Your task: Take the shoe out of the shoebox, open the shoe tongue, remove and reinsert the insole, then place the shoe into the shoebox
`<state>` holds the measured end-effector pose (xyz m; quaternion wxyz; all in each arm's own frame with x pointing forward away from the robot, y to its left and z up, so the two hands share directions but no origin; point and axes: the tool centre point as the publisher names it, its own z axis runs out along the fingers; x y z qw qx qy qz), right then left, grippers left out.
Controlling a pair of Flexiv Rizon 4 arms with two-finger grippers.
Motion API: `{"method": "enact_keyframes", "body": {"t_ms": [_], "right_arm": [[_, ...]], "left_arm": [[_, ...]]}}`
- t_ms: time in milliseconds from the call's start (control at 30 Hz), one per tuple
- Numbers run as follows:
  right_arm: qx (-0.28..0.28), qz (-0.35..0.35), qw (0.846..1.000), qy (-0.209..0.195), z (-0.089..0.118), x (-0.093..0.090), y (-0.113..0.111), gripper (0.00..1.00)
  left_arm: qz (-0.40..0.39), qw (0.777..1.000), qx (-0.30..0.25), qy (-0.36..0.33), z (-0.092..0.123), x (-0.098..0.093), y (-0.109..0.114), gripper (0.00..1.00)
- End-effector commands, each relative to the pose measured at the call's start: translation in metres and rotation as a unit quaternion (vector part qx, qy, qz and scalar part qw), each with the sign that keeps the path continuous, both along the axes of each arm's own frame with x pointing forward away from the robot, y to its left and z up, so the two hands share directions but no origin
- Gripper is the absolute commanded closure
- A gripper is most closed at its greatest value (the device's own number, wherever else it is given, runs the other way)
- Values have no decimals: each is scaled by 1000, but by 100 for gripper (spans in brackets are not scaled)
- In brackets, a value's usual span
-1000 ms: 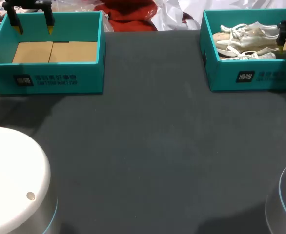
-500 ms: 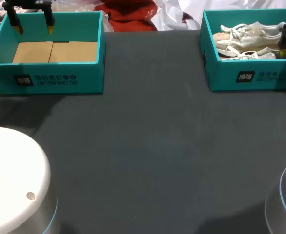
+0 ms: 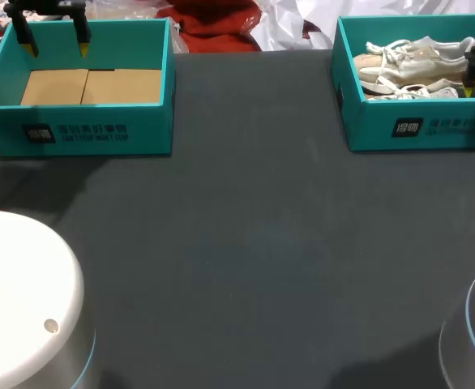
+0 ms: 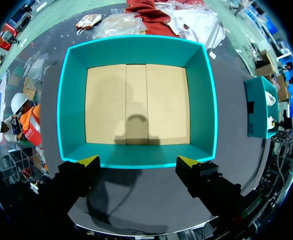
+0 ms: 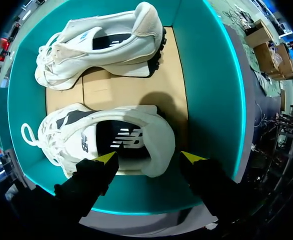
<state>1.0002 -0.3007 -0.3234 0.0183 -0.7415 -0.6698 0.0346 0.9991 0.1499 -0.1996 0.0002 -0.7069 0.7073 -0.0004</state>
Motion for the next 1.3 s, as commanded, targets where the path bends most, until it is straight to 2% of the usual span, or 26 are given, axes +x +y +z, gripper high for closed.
{"method": "enact_keyframes", "body": {"t_ms": [33, 433, 733, 767, 800, 833, 933, 1100, 1300], "right_arm": [[4, 2, 1000, 5, -8, 4, -2, 20], [14, 6, 1000, 11, -21, 3, -3, 21], [25, 3, 1000, 13, -29, 0, -6, 27], [26, 2, 1000, 14, -30, -1, -7, 31], [27, 1, 1000, 15, -30, -1, -7, 44], [28, 0, 999, 16, -31, -2, -7, 51], [28, -2, 999, 16, -31, -3, -7, 63], [26, -3, 1000, 13, -28, -4, -4, 100], [17, -8, 1000, 6, -21, -4, -3, 100]], "left_arm": [[0, 1000, 0, 0, 0, 0, 0, 0], [0, 1000, 0, 0, 0, 0, 0, 0], [0, 1000, 0, 0, 0, 0, 0, 0], [0, 1000, 0, 0, 0, 0, 0, 0], [0, 1000, 0, 0, 0, 0, 0, 0], [0, 1000, 0, 0, 0, 0, 0, 0], [0, 1000, 0, 0, 0, 0, 0, 0], [0, 1000, 0, 0, 0, 0, 0, 0], [0, 1000, 0, 0, 0, 0, 0, 0]]}}
